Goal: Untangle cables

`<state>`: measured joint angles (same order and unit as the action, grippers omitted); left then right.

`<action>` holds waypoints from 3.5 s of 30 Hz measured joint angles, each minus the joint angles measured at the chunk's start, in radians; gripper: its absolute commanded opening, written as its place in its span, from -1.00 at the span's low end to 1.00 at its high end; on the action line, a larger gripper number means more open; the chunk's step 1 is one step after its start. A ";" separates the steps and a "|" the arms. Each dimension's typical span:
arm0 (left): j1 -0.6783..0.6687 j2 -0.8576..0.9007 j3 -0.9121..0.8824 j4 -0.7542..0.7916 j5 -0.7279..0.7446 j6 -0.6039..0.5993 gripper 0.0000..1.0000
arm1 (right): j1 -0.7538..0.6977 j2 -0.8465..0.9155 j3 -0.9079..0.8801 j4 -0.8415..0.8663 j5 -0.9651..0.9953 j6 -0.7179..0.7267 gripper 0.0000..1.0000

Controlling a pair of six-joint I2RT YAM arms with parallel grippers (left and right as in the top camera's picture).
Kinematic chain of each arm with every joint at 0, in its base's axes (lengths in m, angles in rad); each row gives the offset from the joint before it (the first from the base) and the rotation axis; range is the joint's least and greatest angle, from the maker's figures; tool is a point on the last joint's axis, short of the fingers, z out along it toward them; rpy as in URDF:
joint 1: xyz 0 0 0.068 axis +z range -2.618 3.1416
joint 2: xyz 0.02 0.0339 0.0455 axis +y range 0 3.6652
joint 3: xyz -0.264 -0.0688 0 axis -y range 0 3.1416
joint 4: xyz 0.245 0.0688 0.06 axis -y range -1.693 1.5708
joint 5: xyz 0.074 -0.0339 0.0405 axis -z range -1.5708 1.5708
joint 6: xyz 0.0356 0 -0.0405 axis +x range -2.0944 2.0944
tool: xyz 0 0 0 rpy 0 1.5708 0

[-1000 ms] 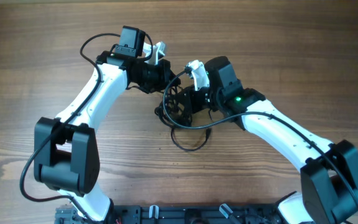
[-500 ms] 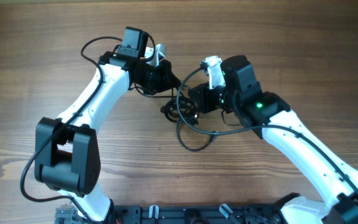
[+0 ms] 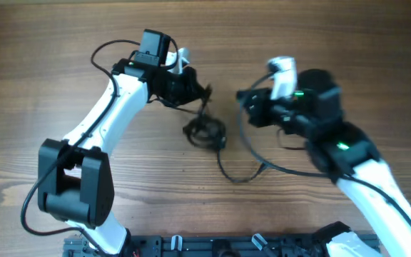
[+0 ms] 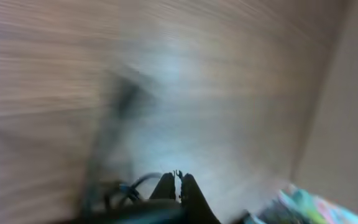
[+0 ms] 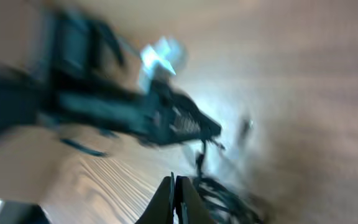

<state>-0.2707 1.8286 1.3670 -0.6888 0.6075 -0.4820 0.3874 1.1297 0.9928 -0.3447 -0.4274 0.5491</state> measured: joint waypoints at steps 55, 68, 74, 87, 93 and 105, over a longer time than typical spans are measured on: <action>0.018 0.014 -0.004 0.008 -0.101 0.002 -0.91 | 0.134 0.598 0.018 0.264 -0.185 -0.068 -0.91; 0.021 0.014 -0.004 0.000 -0.109 0.023 0.95 | 0.094 0.589 0.018 0.233 -0.201 -0.053 -0.91; 0.057 0.014 -0.004 -0.009 0.046 0.177 0.75 | 0.091 0.587 0.018 0.229 -0.200 -0.047 -0.92; 0.094 0.014 -0.005 -0.056 0.039 0.448 -0.16 | 0.008 0.587 0.018 0.222 -0.200 0.116 -0.92; 0.093 0.028 -0.005 -0.067 0.013 0.577 -0.11 | 0.008 0.587 0.018 0.222 -0.200 0.121 -0.92; 0.062 0.140 -0.007 -0.074 0.003 0.659 0.06 | 0.008 0.587 0.018 0.219 -0.200 0.121 -0.91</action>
<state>-0.2089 1.9682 1.3602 -0.7624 0.6109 0.1772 0.3958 1.7164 1.0103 -0.1257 -0.6277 0.6701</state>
